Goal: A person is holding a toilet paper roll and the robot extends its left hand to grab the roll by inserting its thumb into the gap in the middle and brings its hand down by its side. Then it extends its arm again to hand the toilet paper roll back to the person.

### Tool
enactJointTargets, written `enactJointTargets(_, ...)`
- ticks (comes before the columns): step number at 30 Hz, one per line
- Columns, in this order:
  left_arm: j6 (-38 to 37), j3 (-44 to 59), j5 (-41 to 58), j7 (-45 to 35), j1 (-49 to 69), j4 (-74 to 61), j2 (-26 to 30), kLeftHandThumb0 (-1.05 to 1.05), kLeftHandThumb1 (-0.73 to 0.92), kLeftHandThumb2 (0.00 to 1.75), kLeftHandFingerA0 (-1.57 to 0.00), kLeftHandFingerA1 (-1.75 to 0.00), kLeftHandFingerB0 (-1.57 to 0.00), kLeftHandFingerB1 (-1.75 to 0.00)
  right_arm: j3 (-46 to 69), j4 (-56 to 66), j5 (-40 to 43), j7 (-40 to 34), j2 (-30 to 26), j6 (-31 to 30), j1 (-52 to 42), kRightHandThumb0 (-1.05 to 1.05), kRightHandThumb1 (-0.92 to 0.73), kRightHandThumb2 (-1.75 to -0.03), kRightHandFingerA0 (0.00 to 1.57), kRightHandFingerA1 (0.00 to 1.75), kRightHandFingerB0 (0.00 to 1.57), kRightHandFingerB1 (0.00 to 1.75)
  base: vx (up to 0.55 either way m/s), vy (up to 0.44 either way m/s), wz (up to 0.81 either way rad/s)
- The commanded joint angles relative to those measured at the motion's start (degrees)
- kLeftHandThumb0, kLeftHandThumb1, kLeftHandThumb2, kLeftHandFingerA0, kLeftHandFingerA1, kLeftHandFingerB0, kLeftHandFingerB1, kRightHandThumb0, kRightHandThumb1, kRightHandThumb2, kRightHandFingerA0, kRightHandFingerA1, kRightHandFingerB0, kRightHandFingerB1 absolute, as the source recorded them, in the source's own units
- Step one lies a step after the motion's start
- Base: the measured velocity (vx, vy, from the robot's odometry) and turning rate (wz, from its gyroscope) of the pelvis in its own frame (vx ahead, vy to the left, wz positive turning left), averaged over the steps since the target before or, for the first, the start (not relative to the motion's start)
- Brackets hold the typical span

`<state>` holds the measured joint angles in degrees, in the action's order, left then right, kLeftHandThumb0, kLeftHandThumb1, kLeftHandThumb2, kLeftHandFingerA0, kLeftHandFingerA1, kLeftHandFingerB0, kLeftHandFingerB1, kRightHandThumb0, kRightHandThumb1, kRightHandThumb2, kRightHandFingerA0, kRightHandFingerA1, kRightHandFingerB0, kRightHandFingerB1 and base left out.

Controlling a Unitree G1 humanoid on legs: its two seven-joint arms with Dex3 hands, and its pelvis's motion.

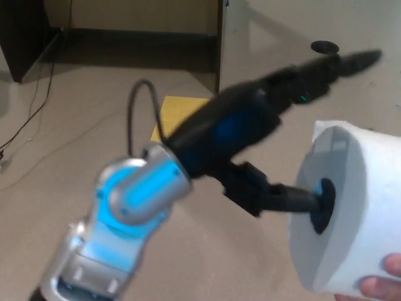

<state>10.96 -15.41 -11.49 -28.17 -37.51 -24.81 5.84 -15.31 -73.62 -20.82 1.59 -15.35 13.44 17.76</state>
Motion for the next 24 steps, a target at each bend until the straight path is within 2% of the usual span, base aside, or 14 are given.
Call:
enactJointTargets(1,2.7,5.1,8.4,-4.8,-2.1,0.0,3.4,-0.36,0.29,0.68,0.0,-0.23,0.0,-0.17,0.3,-0.1,0.0,0.3,-0.5,-0.1,0.0,-0.41,-0.55,-0.87,0.59,0.72,0.38,0.53,0.0,0.0,0.0)
enactJointTargets(3,5.5,9.1,10.5,-5.6,-2.0,-1.2,5.9,-0.4,0.3,0.7,-0.01,-0.33,0.0,-0.18,0.3,-0.3,-0.2,0.1,-0.6,-0.4,0.7,-0.35,-0.69,-0.6,0.62,0.74,0.46,0.4,0.0,0.0,0.0)
enactJointTargets(4,5.6,10.1,11.1,-5.7,-2.0,-1.2,6.7,-0.48,0.35,0.54,-0.09,-0.31,-0.02,-0.19,0.3,-0.3,-0.2,0.1,-0.6,-0.5,0.9,-0.4,-0.55,-0.88,0.61,0.78,0.41,0.54,0.0,0.0,0.0)
enactJointTargets(5,5.6,10.9,11.7,-5.8,-2.0,-1.0,7.3,-0.48,0.35,0.54,-0.09,-0.31,-0.02,-0.19,0.4,-0.3,-0.1,0.1,-0.7,-0.5,1.1,-0.4,-0.55,-0.88,0.61,0.78,0.41,0.54,0.0,0.0,0.0)
enactJointTargets(6,5.7,12.5,12.3,-5.8,-1.2,-1.1,8.4,-0.39,0.3,0.71,-0.03,-0.42,-0.01,-0.21,0.6,-0.1,0.1,0.3,-0.8,-0.5,1.0,-0.34,-0.69,-0.6,0.62,0.74,0.46,0.41,0.0,0.0,0.0)
enactJointTargets(11,9.1,19.5,17.6,-6.9,3.0,-3.2,12.9,-0.39,0.3,0.7,-0.01,-0.33,0.0,-0.18,0.8,-0.1,0.1,0.1,-0.7,-0.3,0.8,-0.35,-0.69,-0.6,0.63,0.78,0.47,0.41,0.0,0.0,0.0)
enactJointTargets(14,4.0,26.5,21.8,-8.3,13.3,-0.8,13.8,-0.41,0.31,0.69,-0.02,-0.36,-0.01,-0.16,1.1,-0.2,0.2,0.3,-1.8,-0.8,1.0,-0.34,-0.67,-0.6,0.63,0.71,0.46,0.4,0.0,0.0,0.0)
enactJointTargets(15,2.6,27.4,21.5,-8.5,15.2,-0.2,14.3,-0.42,0.31,0.69,-0.02,-0.4,-0.01,-0.15,1.2,-0.4,0.2,0.2,-2.0,-1.0,1.1,-0.4,-0.55,-0.87,0.62,0.75,0.41,0.53,0.0,0.0,0.0)
enactJointTargets(17,0.3,28.1,21.3,-8.0,17.9,1.1,14.2,-0.32,0.31,0.51,-0.03,-0.42,0.0,-0.13,1.6,-0.5,0.5,0.6,-2.7,-1.2,1.4,-0.33,-0.69,-0.6,0.63,0.71,0.46,0.39,0.0,0.0,0.0)
enactJointTargets(18,-1.4,29.4,21.1,-7.9,21.5,1.9,14.2,-0.45,0.38,0.53,-0.09,-0.31,0.0,-0.22,1.7,-0.6,0.5,0.7,-2.6,-1.1,1.0,-0.4,-0.56,-0.87,0.61,0.75,0.4,0.53,0.0,0.0,0.0)
enactJointTargets(20,-4.5,31.5,20.3,-7.6,28.0,4.1,14.2,-0.44,0.33,0.68,-0.02,-0.38,-0.07,-0.14,1.6,-0.6,0.3,0.2,-2.4,-0.8,0.1,-0.34,-0.69,-0.61,0.63,0.73,0.47,0.39,0.0,0.0,0.0)
enactJointTargets(22,-8.4,32.5,19.5,-7.3,32.3,6.9,13.9,-0.41,0.41,0.52,-0.11,-0.32,-0.03,-0.23,1.4,-0.5,0.1,-0.3,-2.5,-0.6,-0.8,-0.34,-0.69,-0.6,0.65,0.73,0.48,0.39,0.0,0.0,0.0)
enactJointTargets(23,-11.3,34.1,17.7,-5.8,36.8,11.3,13.6,-0.39,0.29,0.7,-0.09,-0.45,0.0,-0.3,1.6,-0.4,0.3,-0.1,-2.5,-0.7,-0.8,-0.35,-0.69,-0.6,0.63,0.71,0.47,0.39,0.0,0.0,0.0)
enactJointTargets(24,-14.5,35.1,17.0,-4.7,39.6,14.0,12.9,-0.46,0.35,0.6,-0.13,-0.39,-0.07,-0.23,1.7,-0.4,0.5,0.2,-2.5,-0.7,-1.0,-0.41,-0.55,-0.87,0.59,0.72,0.39,0.53,0.0,0.0,0.0)
